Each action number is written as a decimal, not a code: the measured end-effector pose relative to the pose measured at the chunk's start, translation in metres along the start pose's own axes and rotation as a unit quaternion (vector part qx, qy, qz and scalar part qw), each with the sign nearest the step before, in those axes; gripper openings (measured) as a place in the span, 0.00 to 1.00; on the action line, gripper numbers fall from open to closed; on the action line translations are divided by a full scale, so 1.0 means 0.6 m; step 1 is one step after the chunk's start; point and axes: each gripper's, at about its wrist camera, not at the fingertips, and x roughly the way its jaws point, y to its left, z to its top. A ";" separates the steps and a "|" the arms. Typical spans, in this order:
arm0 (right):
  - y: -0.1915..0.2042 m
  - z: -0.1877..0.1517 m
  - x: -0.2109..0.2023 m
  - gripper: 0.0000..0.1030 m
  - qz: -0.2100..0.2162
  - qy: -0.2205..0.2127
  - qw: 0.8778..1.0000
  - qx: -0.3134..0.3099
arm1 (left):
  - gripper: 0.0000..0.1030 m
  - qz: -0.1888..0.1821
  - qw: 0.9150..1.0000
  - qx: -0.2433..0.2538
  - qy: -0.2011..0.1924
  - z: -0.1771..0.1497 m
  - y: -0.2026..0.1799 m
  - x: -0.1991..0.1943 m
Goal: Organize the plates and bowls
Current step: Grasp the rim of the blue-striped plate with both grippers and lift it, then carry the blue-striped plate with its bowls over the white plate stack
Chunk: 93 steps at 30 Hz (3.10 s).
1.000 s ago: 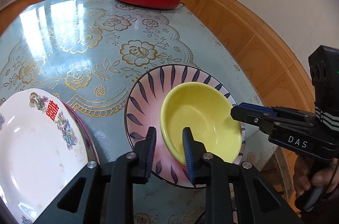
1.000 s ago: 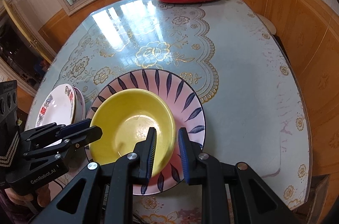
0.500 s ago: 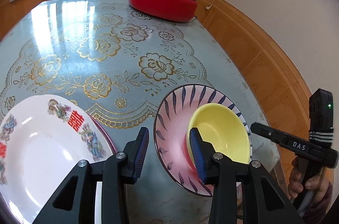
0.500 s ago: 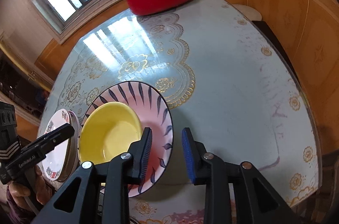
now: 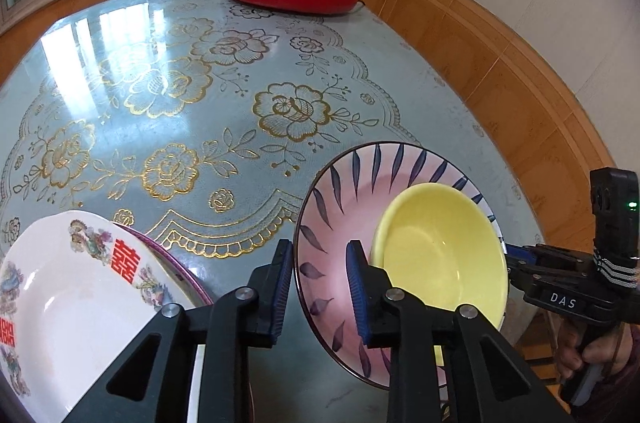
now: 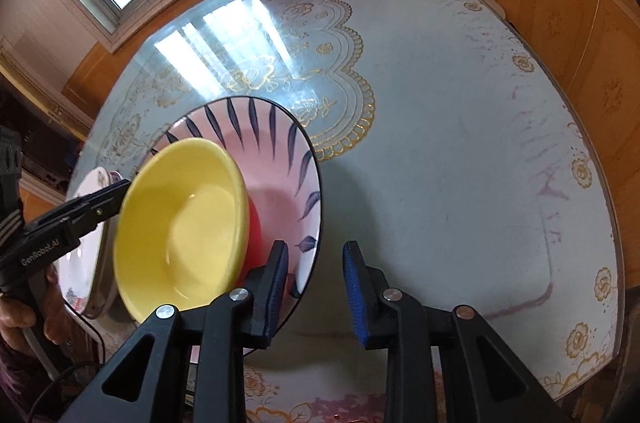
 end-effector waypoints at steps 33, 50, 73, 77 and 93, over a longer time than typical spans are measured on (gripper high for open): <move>-0.034 0.006 0.023 0.22 0.020 0.003 0.999 -0.050 | 0.27 0.007 1.000 0.030 -0.003 -0.021 -0.053 0.066; -0.013 0.017 0.032 0.21 0.008 -0.001 0.994 -0.105 | 0.19 -0.001 0.999 0.041 -0.022 -0.024 -0.049 0.081; -0.001 0.007 0.007 0.19 -0.007 -0.034 0.986 -0.162 | 0.18 0.012 0.998 0.029 -0.055 -0.042 -0.053 0.037; 0.003 0.009 -0.002 0.19 -0.005 -0.042 0.985 -0.165 | 0.18 0.013 0.997 0.028 -0.066 -0.039 -0.053 0.025; 0.053 0.028 -0.033 0.19 0.002 -0.065 0.979 -0.194 | 0.18 0.036 0.994 0.018 -0.097 -0.032 -0.044 -0.036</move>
